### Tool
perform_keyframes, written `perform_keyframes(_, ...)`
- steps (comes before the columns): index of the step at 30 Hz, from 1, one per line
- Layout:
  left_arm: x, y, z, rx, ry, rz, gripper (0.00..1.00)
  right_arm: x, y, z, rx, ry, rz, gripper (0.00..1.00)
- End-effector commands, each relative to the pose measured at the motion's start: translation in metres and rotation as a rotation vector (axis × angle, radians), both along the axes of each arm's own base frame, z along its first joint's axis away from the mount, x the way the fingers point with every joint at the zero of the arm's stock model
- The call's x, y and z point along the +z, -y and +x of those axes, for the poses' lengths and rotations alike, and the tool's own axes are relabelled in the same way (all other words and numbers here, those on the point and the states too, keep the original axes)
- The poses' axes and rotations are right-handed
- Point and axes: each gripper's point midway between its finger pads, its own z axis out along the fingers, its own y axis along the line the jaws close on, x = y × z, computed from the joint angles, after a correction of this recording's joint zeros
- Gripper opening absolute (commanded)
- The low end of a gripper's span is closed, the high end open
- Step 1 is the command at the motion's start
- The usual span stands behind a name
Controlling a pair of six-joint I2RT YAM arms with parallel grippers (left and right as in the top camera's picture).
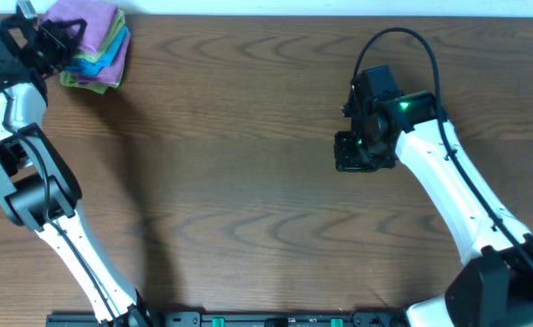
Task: Fold the cloth
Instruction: 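Lower the cloth onto the stack and open the left gripper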
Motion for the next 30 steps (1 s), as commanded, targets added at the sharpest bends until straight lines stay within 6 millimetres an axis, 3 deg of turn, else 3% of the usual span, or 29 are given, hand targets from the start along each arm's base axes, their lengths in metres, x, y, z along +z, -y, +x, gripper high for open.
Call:
perform_keyframes(1,-0.012,0.003,0.000,-0.039,0.008,0.011,0.06,0.007,-0.008,0.002,-0.005,0.022,0.012,0.01)
perform_keyframes(4,-0.012,0.005,-0.002,-0.055,0.006,-0.001,0.08,0.007,-0.010,0.003,0.000,0.029,0.015,0.02)
perform_keyframes(6,-0.011,0.005,-0.004,-0.063,0.006,-0.010,0.17,0.007,-0.011,0.004,-0.005,0.036,0.019,0.01)
perform_keyframes(7,-0.011,0.005,-0.005,-0.069,0.003,-0.022,0.74,0.008,-0.011,0.006,-0.005,0.040,0.020,0.02)
perform_keyframes(8,-0.010,0.005,-0.006,-0.074,0.002,-0.031,0.95,0.008,-0.012,0.006,-0.005,0.042,0.021,0.01)
perform_keyframes(16,0.003,-0.014,-0.022,-0.085,-0.022,-0.138,0.95,0.008,-0.012,0.007,-0.004,0.045,0.022,0.01)
perform_keyframes(30,0.070,-0.039,-0.058,-0.086,-0.018,-0.209,0.96,0.009,-0.020,0.003,0.007,0.025,0.070,0.01)
